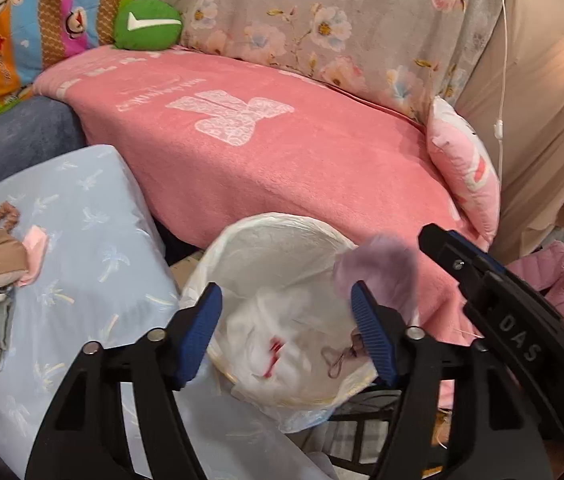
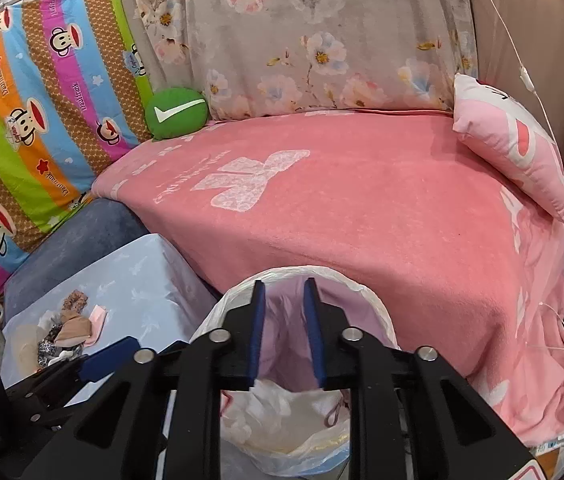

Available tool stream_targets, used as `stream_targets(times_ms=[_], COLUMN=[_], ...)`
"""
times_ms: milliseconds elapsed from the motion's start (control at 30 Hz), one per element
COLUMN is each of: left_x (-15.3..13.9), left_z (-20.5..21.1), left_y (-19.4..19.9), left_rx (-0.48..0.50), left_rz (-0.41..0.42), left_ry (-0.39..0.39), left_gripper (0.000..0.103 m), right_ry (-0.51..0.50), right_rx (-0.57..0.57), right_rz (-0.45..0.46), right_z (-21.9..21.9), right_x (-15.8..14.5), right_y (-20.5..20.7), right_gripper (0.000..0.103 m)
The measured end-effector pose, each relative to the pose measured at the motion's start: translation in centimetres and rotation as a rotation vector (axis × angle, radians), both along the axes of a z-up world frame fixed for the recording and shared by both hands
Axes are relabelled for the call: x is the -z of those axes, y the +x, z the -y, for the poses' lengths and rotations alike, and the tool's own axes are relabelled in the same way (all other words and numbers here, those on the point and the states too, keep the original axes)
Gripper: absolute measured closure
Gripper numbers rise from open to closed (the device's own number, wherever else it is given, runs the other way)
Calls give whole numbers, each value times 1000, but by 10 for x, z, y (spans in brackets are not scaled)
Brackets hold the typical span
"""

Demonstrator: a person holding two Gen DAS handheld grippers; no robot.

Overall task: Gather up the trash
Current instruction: 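Carry both cloths over the white bin and open both tools to drop them, then move both open tools back from the bin to the pile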

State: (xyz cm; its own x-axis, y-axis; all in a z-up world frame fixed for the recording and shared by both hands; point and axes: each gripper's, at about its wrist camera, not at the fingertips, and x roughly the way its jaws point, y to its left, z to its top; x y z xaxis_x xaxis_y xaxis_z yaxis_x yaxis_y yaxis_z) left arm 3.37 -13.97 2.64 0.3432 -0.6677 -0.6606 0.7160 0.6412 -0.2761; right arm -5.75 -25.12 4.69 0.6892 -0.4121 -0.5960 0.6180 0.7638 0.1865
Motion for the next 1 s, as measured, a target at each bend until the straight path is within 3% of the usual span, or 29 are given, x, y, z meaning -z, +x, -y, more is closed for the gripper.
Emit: stream_targets(times_ms=[200,1000], left_x=[0,15], left_z=[-2,-49], left_y=[3,26], left_rx=[-19,-156], left_rz=[8,-12], left_ry=[15,38], left_gripper=[35,35], right_ry=[-6,-19], right_rx=[-9,-111], right_rz=[-6,-56], right_z=[-4,-50], right_x=[1,10], right_y=[2,29], right_gripper=[67,61])
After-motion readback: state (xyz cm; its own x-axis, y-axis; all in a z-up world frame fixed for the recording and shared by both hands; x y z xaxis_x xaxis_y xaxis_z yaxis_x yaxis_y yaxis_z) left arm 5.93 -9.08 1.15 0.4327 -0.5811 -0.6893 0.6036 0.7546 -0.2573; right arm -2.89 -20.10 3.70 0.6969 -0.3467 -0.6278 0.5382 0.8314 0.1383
